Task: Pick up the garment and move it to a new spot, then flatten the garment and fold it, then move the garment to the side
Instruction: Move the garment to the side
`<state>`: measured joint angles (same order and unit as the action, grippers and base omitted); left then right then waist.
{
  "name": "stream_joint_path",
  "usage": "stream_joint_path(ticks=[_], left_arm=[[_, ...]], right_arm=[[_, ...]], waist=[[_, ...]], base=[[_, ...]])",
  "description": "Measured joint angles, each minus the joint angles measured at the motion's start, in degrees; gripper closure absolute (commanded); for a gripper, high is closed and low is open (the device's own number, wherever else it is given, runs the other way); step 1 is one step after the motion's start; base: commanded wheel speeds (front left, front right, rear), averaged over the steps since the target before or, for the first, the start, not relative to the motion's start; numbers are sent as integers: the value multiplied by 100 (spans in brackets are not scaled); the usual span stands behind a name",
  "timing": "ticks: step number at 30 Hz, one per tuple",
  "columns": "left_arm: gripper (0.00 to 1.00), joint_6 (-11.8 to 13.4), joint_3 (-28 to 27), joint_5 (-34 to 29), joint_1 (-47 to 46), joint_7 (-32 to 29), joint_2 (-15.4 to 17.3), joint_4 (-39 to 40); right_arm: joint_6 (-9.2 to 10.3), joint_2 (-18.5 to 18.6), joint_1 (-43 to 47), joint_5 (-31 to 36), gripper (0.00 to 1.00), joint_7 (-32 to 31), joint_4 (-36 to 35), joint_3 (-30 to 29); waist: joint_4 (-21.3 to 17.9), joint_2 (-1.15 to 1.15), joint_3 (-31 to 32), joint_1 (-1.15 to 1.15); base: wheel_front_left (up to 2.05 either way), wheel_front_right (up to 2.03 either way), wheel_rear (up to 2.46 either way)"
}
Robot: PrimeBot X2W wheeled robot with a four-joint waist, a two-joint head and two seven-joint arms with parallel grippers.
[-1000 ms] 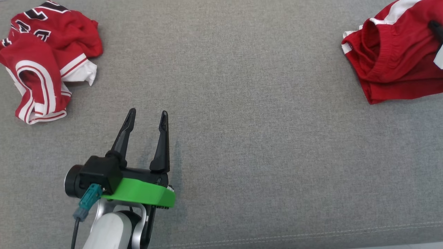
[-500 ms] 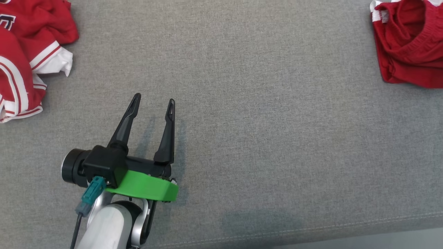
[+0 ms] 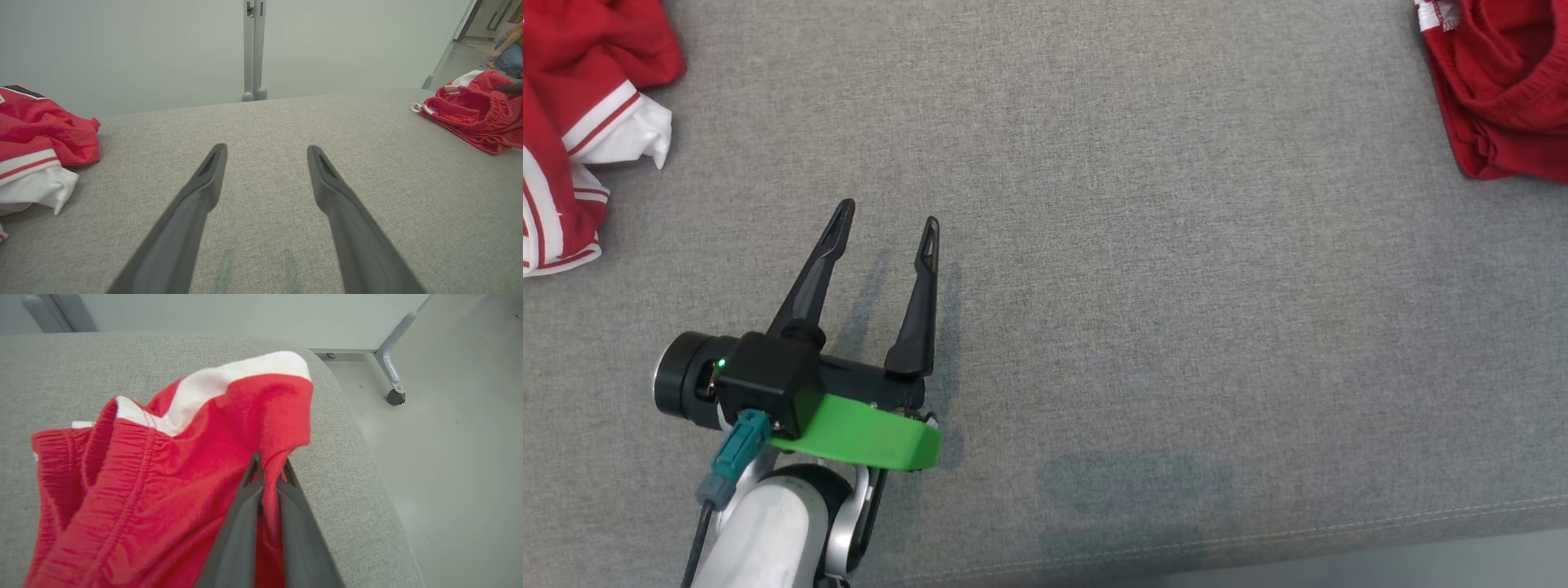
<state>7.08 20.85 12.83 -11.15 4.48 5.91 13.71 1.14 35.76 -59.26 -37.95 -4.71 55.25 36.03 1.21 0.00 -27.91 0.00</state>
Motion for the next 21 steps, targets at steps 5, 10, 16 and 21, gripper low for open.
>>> stream_joint_path(ticks=[5,10,16,21], left_arm=[[0,0,-2,0,0,-49,3,36],[0,0,-41,0,0,-89,3,70],[0,0,-108,1,0,-88,0,76],[0,0,-230,19,0,-31,-5,-10]], right_arm=[[156,-67,-2,49,20,190,163,15],[209,-127,-2,48,0,345,285,-11],[224,-185,-2,49,0,595,380,-3],[131,-377,-2,56,0,870,354,11]], waist=[[-1,0,-30,0],[-36,0,-33,0],[-158,0,40,0],[-280,0,134,0]], base=[[0,0,0],[0,0,0],[0,0,0],[0,0,0]])
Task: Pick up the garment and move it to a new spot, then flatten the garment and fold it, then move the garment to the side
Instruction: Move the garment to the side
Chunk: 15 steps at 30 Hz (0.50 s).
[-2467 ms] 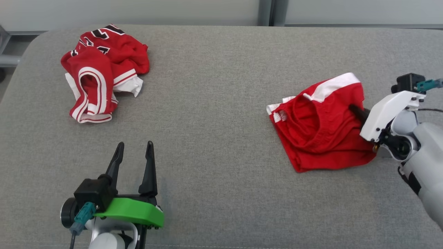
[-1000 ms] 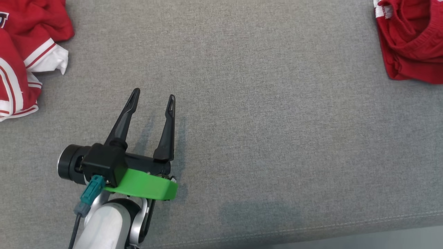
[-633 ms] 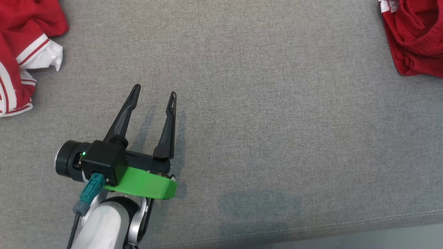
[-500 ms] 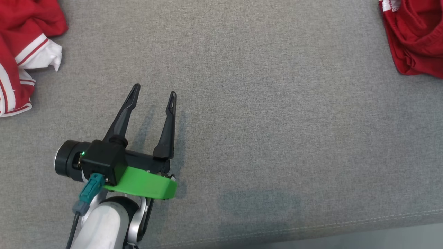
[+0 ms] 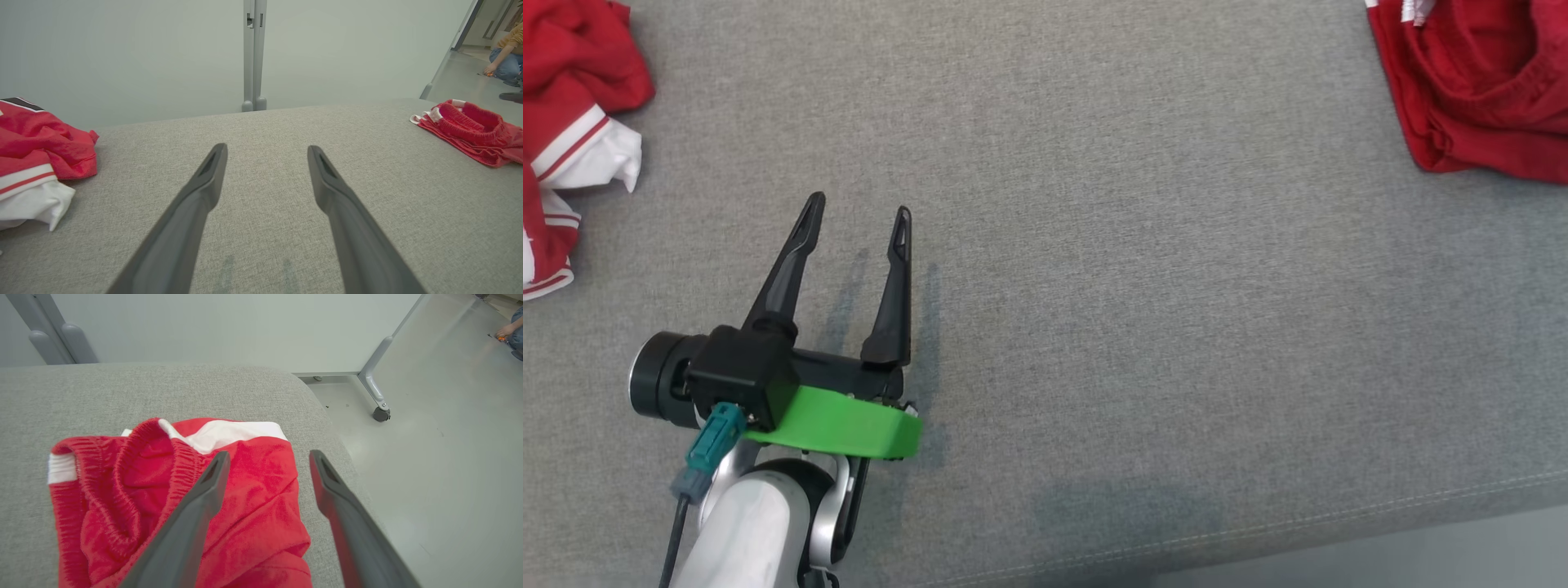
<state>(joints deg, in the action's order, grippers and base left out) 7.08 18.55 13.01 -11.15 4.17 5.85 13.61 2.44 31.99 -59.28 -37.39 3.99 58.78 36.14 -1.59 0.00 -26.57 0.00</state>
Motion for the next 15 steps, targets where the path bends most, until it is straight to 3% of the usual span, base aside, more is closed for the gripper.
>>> stream_joint_path(ticks=[15], left_arm=[[0,0,-364,333,4,323,-101,-656]], right_arm=[[-280,-561,-3,51,0,993,-501,47]], waist=[[-352,0,714,0]], base=[[0,0,0]])
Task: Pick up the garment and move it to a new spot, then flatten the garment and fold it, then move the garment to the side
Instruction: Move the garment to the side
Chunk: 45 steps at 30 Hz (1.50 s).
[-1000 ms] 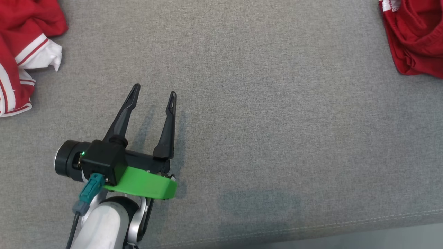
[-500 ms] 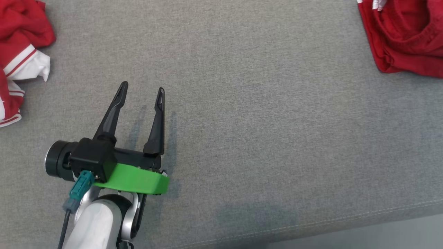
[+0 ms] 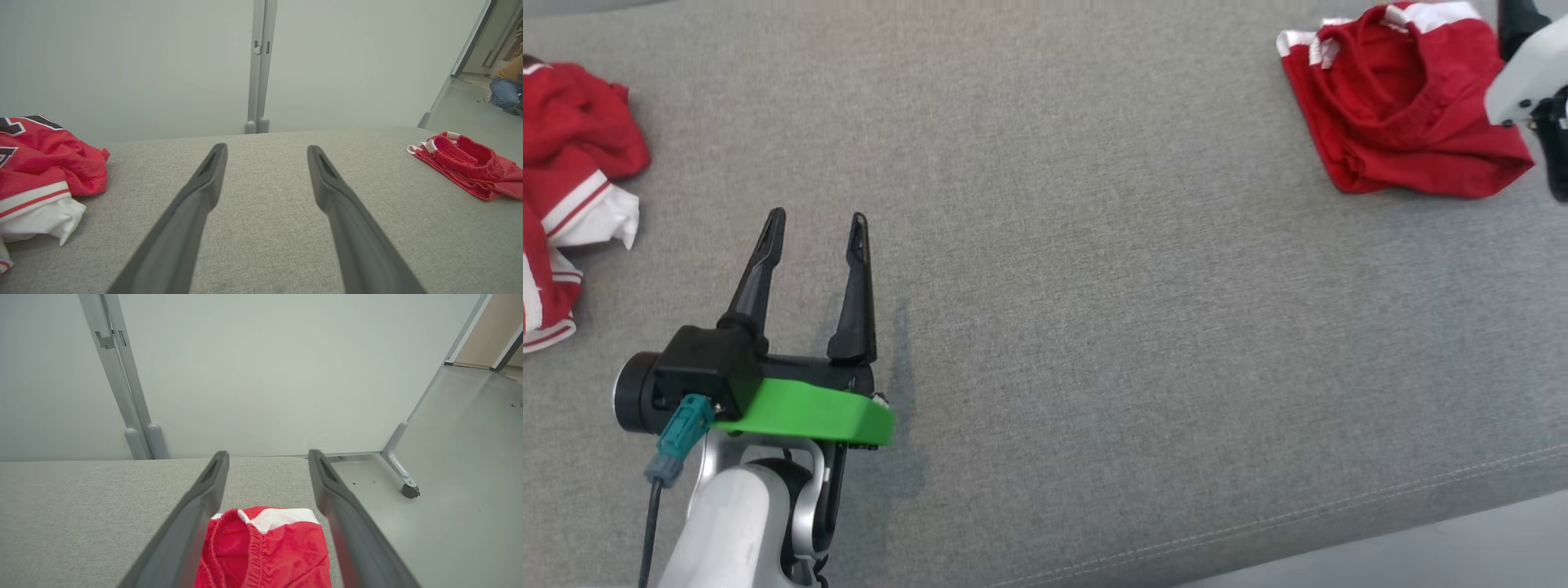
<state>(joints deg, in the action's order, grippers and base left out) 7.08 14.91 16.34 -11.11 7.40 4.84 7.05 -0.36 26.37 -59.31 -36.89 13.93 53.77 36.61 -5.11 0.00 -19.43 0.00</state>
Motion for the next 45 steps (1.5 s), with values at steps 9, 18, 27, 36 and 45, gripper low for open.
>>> stream_joint_path(ticks=[9,18,27,36,45], left_arm=[[0,0,-190,112,145,177,-35,-453],[0,1,-435,301,533,334,-120,-834],[0,1,-739,364,918,433,-169,-1032],[0,1,-950,402,1268,486,-188,-1131],[0,2,-999,409,1468,527,-197,-1188]], right_arm=[[-7,-584,321,-93,0,67,-441,-114],[275,-921,1207,-52,0,66,-1239,-332],[532,-1239,2342,211,0,66,-1934,-445],[662,-1482,3223,471,0,66,-2501,-505],[745,-1578,3924,667,0,66,-2909,-652]], waist=[[-154,0,530,0],[-191,0,1153,0],[-88,0,1648,0],[35,0,1970,0],[62,0,2074,0]], base=[[0,0,0],[0,0,0],[0,0,0],[0,0,0],[0,0,0]])
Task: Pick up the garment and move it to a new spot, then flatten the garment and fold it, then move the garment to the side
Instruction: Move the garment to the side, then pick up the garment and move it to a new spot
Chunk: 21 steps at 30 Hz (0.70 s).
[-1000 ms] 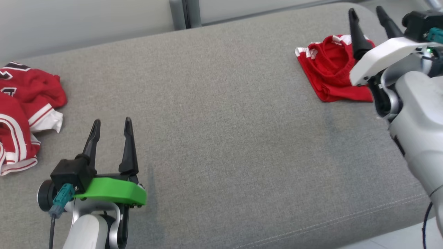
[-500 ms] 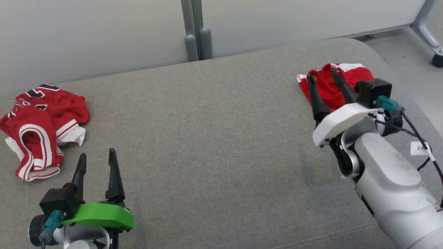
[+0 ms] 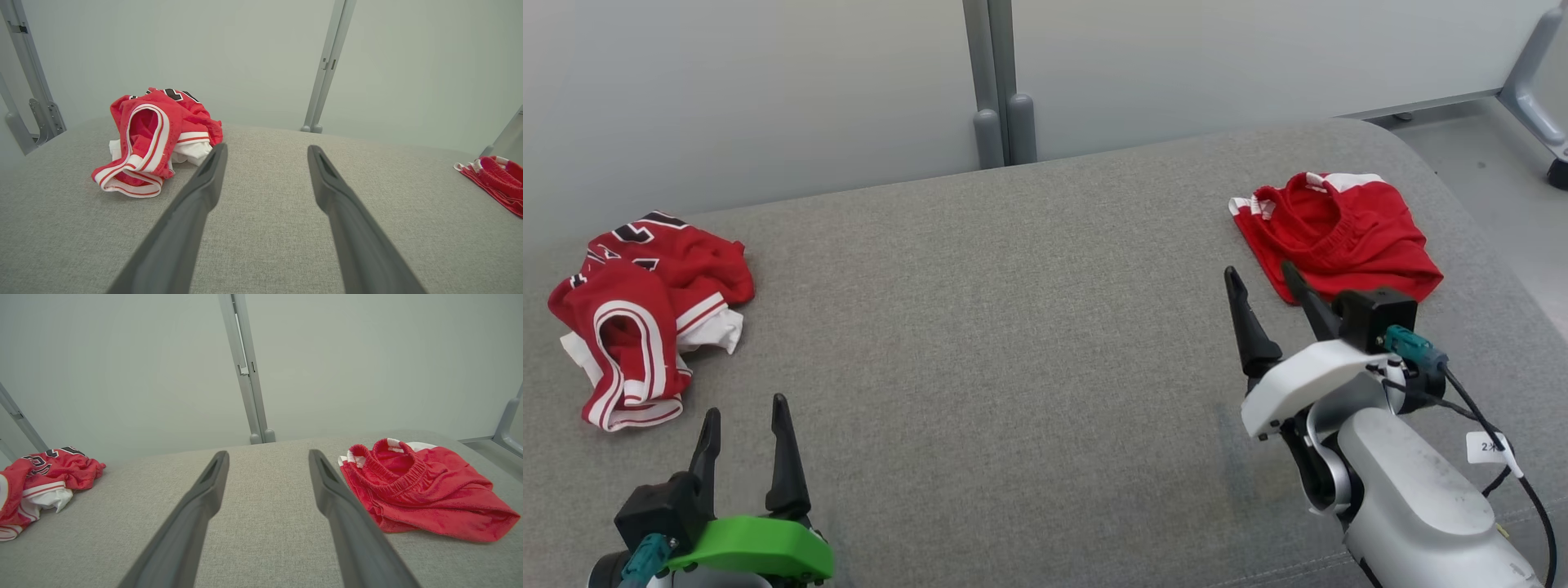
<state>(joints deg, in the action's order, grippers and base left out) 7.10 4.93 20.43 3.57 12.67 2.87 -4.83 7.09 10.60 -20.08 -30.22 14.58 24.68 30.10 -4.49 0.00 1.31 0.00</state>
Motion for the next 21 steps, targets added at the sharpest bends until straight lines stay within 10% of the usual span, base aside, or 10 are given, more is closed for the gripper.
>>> stream_joint_path(ticks=[21], left_arm=[[0,0,53,42,243,54,-11,-86]], right_arm=[[7,-91,844,394,0,0,-469,-193]], waist=[[-16,0,179,0]], base=[[0,0,0]])
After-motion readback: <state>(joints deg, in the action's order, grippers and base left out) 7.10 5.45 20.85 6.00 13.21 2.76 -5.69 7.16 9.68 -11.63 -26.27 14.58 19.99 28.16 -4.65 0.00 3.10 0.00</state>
